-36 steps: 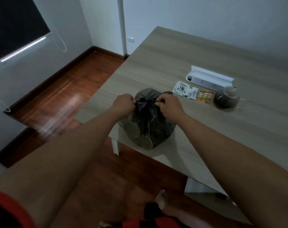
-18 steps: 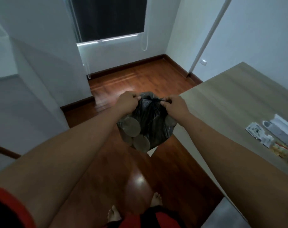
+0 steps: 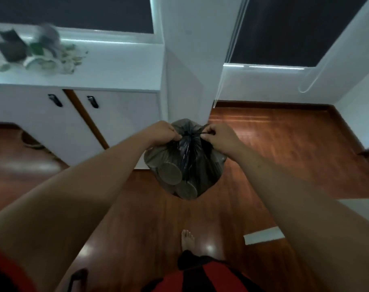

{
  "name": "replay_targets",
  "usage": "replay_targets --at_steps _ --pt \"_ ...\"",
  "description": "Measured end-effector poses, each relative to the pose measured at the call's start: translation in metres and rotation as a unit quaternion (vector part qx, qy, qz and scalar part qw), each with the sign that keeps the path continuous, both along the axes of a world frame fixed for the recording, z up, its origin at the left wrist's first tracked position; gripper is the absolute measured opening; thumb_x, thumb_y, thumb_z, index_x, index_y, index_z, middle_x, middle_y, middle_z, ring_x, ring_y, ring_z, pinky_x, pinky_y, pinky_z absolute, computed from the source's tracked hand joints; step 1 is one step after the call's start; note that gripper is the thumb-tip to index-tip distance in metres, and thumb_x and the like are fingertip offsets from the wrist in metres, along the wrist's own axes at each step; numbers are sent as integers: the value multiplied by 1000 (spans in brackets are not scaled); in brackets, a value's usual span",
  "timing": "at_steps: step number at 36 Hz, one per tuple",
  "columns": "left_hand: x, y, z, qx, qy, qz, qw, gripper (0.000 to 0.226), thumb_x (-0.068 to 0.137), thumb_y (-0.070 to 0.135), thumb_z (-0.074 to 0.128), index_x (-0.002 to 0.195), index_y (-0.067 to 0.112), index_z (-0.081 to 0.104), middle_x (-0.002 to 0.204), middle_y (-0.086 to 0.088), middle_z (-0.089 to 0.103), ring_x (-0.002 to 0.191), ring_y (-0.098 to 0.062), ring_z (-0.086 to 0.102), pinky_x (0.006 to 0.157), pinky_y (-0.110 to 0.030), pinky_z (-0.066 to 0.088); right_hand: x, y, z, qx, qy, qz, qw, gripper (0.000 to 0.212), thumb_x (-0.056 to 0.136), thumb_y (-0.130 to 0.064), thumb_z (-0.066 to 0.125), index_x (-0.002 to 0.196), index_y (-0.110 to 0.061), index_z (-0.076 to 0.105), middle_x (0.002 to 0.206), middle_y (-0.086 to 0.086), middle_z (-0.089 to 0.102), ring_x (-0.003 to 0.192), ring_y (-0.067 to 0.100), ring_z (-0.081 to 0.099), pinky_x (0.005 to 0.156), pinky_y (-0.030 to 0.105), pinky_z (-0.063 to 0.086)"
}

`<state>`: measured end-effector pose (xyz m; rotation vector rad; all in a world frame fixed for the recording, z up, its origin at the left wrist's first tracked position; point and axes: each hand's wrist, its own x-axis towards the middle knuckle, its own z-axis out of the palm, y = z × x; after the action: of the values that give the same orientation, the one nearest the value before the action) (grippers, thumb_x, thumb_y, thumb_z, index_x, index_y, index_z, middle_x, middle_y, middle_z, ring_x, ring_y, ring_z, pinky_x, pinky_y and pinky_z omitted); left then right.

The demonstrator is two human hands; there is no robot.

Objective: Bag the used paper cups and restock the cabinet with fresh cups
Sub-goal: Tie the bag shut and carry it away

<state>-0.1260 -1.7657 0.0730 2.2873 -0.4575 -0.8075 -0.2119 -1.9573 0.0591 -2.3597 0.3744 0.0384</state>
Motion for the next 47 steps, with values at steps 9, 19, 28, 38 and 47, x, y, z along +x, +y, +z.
replay_targets --at_steps 9,19,28,38,47 --pt "74 147 -15 31 -36 142 989 3 83 14 75 83 16 77 87 9 70 86 -8 64 90 -28 49 135 116 -20 3 30 208 978 13 91 -22 66 97 -12 72 91 0 65 84 12 57 72 20 35" --pt "140 321 -39 16 -30 372 928 13 82 23 78 90 13 79 92 0 73 90 -16 65 78 -25 47 262 305 -30 32 33 317 947 10 91 -21 66 93 -13 70 91 -1 66 85 13 57 68 22 37" --pt "220 465 -38 -18 -5 404 915 16 83 23 77 90 9 78 93 -1 71 95 -19 63 84 -31 51 362 452 -35 21 56 348 936 11 91 -22 67 94 -13 70 93 1 67 87 15 60 68 24 39" --pt "308 612 -37 -21 -53 464 884 10 81 18 79 87 10 78 93 -10 75 80 -15 64 78 -30 51 453 608 -41 56 56 348 934 7 89 -22 67 87 -16 69 90 1 67 82 16 59 69 25 39" --pt "385 756 -42 5 -51 505 862 9 79 17 80 86 12 79 77 -1 73 78 -16 68 80 -33 55 548 764 -65 77 70 374 922 10 89 -23 67 79 -23 64 75 -7 61 72 12 57 60 26 41"
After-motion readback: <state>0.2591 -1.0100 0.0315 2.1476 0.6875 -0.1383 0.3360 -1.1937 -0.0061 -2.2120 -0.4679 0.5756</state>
